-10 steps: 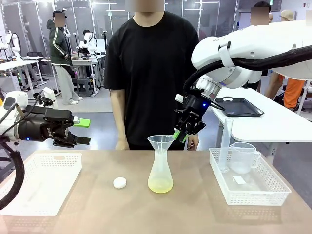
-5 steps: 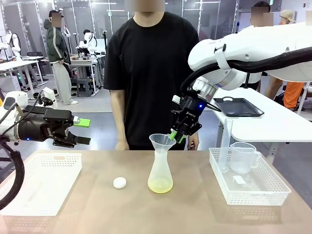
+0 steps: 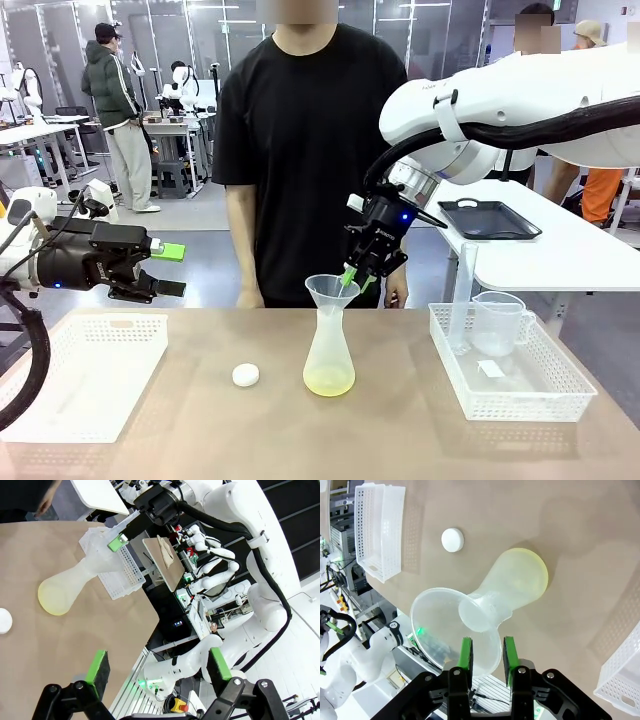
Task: Prepare the solutions needed for the experiment.
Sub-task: Once the solution is in the Big flask , pick up the Plastic Funnel and place it back into the right Organizing basket.
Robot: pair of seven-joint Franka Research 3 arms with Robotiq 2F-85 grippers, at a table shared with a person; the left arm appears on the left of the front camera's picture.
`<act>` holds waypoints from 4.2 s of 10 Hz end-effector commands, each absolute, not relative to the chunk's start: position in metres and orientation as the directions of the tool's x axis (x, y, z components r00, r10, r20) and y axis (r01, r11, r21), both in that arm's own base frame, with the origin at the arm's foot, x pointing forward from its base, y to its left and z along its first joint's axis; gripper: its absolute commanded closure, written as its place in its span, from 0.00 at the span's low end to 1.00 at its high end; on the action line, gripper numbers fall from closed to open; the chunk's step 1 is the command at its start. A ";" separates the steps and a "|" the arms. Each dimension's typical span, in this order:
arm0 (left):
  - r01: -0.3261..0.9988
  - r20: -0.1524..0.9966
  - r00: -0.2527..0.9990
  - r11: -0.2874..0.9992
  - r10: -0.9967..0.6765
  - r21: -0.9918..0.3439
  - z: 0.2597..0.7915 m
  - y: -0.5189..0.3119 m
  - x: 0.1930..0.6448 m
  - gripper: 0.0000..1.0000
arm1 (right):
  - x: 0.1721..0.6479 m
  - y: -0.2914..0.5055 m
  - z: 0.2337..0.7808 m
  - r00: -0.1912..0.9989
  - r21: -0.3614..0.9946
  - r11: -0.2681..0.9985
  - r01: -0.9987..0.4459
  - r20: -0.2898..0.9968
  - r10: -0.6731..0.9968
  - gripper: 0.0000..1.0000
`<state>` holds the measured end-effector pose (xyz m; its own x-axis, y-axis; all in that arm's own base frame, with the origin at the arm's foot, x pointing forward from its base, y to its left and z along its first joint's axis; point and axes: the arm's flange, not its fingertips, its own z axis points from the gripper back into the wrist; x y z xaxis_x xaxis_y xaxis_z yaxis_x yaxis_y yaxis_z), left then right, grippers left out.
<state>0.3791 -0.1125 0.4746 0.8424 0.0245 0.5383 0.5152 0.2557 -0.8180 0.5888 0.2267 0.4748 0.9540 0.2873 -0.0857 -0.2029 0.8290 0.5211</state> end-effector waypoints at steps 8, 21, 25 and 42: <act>0.504 0.527 0.849 0.233 0.044 -0.831 0.477 -0.115 0.380 0.00 | 0.582 0.237 0.460 0.947 0.525 0.828 -0.196 -0.117 0.299 1.00; 0.504 0.527 0.849 0.233 0.044 -0.831 0.477 -0.115 0.380 0.00 | 0.534 0.228 0.539 0.947 0.460 0.829 -0.317 0.107 0.303 1.00; 0.504 0.527 0.849 0.233 0.044 -0.831 0.477 -0.115 0.380 0.00 | 0.524 0.207 0.567 0.918 0.359 0.854 -0.376 0.272 0.290 1.00; 0.504 0.527 0.849 0.233 0.044 -0.831 0.477 -0.115 0.380 0.00 | 0.456 0.015 0.540 0.958 0.361 0.888 0.286 -0.115 -0.262 0.96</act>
<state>0.3791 -0.1125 0.4745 0.8426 0.0244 0.5380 0.5150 0.2559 -0.8181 0.4537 0.0164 0.5426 0.9855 -0.1532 -0.0723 0.1691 0.9179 0.3589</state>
